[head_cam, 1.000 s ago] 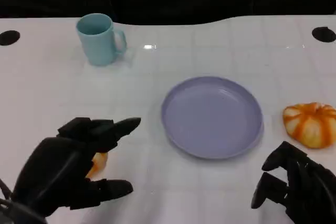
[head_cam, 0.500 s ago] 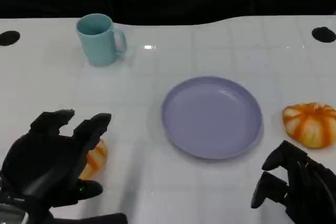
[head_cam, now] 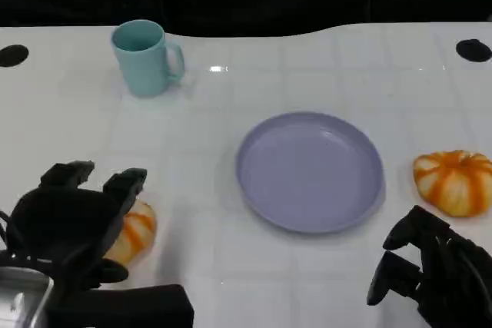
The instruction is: Grasp the bread from the table and place it into the plate.
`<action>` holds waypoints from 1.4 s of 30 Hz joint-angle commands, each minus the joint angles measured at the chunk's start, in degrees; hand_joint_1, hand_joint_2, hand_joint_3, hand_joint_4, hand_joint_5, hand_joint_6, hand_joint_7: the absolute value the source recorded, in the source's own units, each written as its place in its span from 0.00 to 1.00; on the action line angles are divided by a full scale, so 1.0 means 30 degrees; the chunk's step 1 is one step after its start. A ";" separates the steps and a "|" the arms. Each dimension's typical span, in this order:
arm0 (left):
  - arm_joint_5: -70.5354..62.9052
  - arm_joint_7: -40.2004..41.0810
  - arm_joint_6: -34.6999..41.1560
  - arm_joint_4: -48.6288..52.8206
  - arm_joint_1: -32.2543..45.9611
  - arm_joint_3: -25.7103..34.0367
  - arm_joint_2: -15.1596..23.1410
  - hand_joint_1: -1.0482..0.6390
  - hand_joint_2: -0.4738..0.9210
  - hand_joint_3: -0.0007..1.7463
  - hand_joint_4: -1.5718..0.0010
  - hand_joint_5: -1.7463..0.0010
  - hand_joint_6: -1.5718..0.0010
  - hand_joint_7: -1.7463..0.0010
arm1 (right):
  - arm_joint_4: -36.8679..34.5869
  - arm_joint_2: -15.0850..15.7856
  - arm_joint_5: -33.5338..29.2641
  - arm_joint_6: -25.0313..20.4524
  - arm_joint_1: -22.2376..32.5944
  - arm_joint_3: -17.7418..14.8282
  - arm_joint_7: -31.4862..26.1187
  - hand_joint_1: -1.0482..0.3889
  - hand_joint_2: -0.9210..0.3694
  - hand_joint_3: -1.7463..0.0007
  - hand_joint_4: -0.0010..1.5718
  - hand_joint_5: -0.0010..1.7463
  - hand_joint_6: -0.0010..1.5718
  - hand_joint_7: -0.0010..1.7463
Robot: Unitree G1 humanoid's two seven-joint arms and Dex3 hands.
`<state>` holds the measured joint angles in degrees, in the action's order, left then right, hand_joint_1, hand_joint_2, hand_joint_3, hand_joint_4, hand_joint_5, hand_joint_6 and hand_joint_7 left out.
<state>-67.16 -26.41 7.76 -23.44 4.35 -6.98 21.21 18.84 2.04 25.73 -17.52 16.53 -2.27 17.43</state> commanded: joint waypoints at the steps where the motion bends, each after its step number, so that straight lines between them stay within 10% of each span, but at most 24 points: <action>1: -0.0065 0.0201 0.0124 0.1635 -0.0814 -0.0526 0.0633 0.29 0.98 0.00 0.98 0.90 0.90 1.00 | 0.0156 0.0204 0.0077 0.0003 0.0078 -0.0087 -0.0013 0.36 0.00 0.75 0.40 1.00 0.29 0.95; 42: 0.4635 0.4315 -0.0590 1.2676 -0.6203 -0.3898 0.1501 0.36 1.00 0.01 0.84 0.90 0.82 0.98 | 0.0633 0.0231 0.0183 -0.0237 0.0398 -0.0090 -0.0188 0.36 0.00 0.74 0.40 1.00 0.27 0.95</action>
<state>-54.81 -13.42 6.14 12.83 -13.61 -18.45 24.22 19.68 2.10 25.61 -17.62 17.30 -2.05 17.18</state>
